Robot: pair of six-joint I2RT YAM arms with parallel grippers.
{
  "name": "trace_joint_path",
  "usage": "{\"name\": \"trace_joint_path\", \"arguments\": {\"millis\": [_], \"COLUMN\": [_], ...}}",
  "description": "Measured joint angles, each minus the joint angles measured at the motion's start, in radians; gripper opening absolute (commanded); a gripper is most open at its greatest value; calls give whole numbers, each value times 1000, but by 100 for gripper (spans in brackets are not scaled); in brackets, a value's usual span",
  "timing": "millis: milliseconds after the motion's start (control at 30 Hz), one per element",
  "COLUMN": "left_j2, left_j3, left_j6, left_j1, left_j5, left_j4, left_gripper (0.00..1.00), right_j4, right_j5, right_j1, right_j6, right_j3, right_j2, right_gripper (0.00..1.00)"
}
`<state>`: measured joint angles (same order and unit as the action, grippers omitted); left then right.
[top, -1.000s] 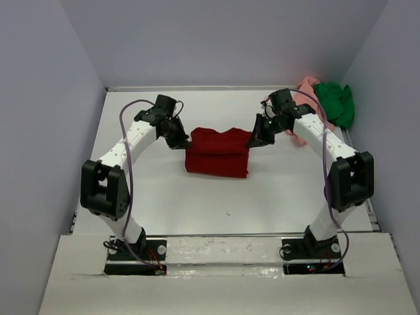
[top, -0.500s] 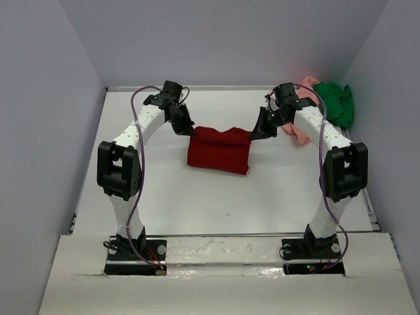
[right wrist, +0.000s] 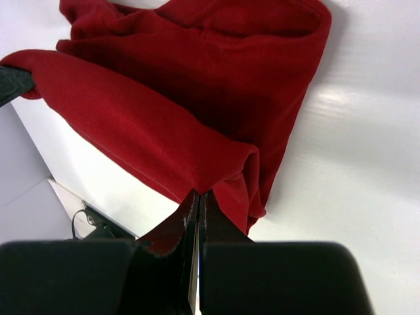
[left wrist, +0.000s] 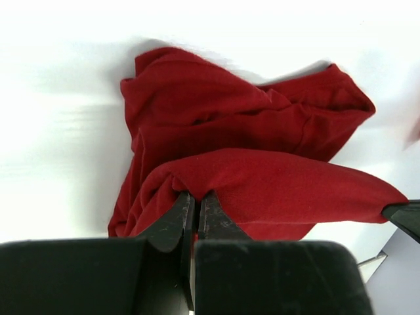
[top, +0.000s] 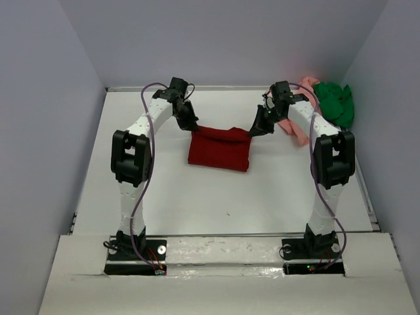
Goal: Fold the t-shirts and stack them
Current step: Fold the long partially folded tshirt into a neat square
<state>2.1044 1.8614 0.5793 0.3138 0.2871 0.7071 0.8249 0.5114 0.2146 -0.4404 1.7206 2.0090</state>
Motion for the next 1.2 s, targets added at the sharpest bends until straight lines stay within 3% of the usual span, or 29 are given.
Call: {"name": "trace_joint_path", "arguments": {"millis": [533, 667, 700, 767, 900, 1033, 1200], "left_j2": [88, 93, 94, 94, 94, 94, 94], "left_j3": [77, 88, 89, 89, 90, 90, 98], "left_j6": [-23, -33, -33, -34, -39, -35, -28], "left_j1": [-7, -7, -7, -8, -8, -10, -13], "left_j5": [1, 2, 2, -1, -5, -4, -15], "left_j4": [14, 16, 17, 16, 15, 7, -5], "left_gripper": [4, 30, 41, 44, 49, 49, 49], "right_j4": [-5, -5, -5, -5, -8, -26, -41], "right_j5": [-8, -11, -11, -15, -21, -36, -59], "right_j1": [-11, -11, -11, -11, -11, -11, -11], "right_j6": [1, 1, 1, 0, 2, 2, 2], "right_j3": [93, 95, 95, 95, 95, 90, 62], "right_j2": [116, 118, 119, 119, 119, 118, 114], "right_gripper": [0, 0, 0, 7, 34, 44, 46]}}
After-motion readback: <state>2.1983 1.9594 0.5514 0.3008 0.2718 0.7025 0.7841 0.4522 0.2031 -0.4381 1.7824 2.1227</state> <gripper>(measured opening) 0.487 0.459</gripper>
